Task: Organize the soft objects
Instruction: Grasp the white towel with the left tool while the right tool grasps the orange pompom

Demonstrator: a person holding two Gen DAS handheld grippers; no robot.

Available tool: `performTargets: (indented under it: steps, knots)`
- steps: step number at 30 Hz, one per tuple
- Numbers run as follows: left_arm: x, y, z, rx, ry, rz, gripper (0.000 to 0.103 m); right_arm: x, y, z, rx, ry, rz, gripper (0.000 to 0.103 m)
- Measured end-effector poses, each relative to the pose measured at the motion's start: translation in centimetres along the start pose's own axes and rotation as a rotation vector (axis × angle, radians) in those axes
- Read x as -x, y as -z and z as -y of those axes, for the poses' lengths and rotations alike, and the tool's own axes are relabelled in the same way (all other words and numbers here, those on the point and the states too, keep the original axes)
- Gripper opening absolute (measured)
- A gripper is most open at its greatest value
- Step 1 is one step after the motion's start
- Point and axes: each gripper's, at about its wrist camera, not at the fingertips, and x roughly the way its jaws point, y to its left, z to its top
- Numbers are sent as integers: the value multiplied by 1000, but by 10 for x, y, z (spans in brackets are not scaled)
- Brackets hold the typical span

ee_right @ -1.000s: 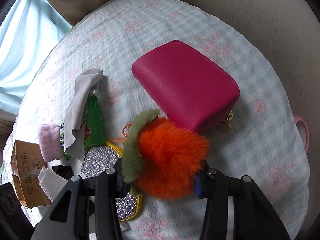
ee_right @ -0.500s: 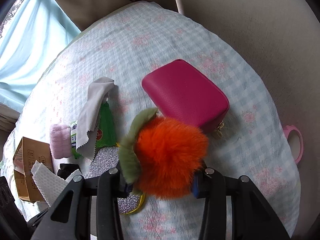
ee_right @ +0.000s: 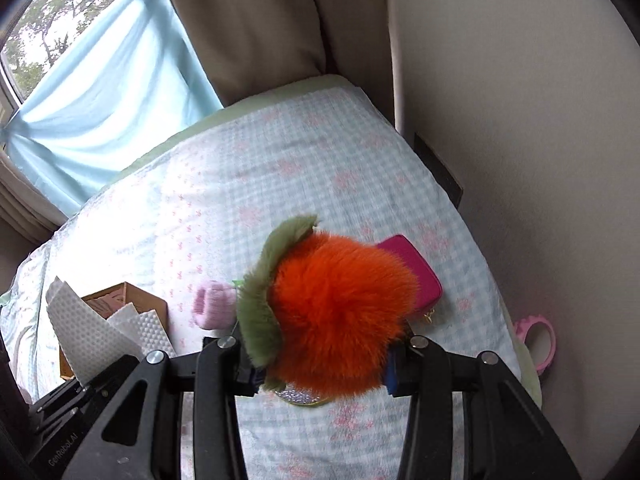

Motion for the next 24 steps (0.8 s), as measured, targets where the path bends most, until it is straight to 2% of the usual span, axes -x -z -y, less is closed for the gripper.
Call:
performTargets:
  steps: [6,11,18,24]
  knots:
    - [69,-32,-34,8,-50,84,9,44,-21,-67,109,-47,48,40]
    - [114,-46,-83,31,-88,109,9,60,-22,-139,186,-95,58,40]
    - [149,-61,-180,41,-119,76,9,49,-1,-243,205,-135,10,40]
    - [149,-60,-261,28,-155,4,9,25,20,-320,211,-152,-36,40]
